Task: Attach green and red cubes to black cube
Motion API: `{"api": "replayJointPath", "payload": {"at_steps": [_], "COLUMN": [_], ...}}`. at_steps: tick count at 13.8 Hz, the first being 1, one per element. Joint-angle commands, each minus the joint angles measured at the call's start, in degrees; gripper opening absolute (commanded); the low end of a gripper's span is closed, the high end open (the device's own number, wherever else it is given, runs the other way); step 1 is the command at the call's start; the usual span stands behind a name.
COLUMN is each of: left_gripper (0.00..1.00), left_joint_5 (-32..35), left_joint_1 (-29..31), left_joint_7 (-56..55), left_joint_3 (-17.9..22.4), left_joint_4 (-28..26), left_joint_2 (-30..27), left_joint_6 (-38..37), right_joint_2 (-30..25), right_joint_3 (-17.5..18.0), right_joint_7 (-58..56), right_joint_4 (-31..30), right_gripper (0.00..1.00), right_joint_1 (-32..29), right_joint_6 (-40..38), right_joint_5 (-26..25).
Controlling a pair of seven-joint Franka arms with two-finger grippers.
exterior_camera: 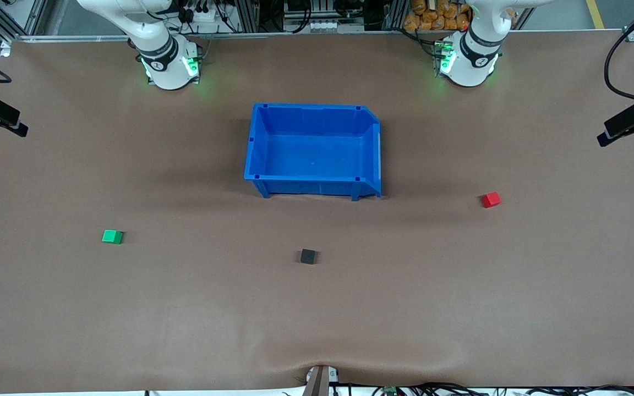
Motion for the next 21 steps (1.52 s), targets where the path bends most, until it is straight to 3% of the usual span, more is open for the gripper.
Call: {"api": "replayJointPath", "payload": {"at_steps": [1,6,14,18,21], "left_gripper": [1.0,1.0,1.0,1.0,1.0], "left_joint_5": [0.42,0.5,0.41,-0.29,-0.2], "left_joint_1": [0.12,0.29,0.38,4.16,3.64], "left_joint_7": [-0.16,0.28,-0.34,0.72,0.37], "left_joint_3": [-0.12,-0.03,1.29,1.73,1.64], "left_joint_4": [1.55,1.82,3.22,2.17,0.68], "left_joint_2": [0.76,0.84,3.13,7.08,8.05], "left_joint_6": [-0.48,-0.48,-0.48,-0.57,-0.48], "right_joint_2": [0.28,1.68,13.62,17.5,24.07], "right_joint_3": [0.13,0.13,0.04,-0.05,-0.14], "right_joint_7": [0.4,0.06,-11.11,-7.09,-4.08], "right_joint_4": [0.68,0.5,-1.17,-9.76,-11.45], "right_gripper": [1.0,1.0,1.0,1.0,1.0], "right_joint_1": [-0.09,0.0,-0.62,-0.88,-2.72], "right_joint_6": [-0.04,1.54,10.4,24.97,30.71], "right_joint_5": [0.32,0.24,0.24,0.24,0.15]}}
